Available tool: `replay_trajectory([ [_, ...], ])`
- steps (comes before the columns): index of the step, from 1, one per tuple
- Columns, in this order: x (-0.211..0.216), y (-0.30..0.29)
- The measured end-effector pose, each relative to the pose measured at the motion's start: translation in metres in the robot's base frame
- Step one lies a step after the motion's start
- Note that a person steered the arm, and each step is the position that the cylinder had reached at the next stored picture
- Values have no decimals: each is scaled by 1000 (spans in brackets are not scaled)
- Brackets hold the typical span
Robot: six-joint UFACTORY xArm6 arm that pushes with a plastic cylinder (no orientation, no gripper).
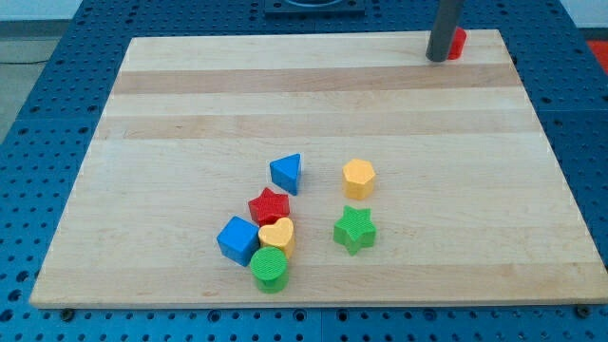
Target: Move the green star to the bottom right of the yellow hexagon
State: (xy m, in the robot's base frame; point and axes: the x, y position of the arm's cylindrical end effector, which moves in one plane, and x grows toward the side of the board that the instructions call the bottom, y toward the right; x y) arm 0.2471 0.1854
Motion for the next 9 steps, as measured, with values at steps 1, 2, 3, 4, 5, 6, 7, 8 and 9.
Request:
replay_trajectory([
  [1,9,3],
  [2,73,32],
  [3,163,42],
  [4,265,26],
  [5,360,-22],
  [6,371,-79],
  [7,359,-136],
  [8,335,-183],
  [9,313,-184],
])
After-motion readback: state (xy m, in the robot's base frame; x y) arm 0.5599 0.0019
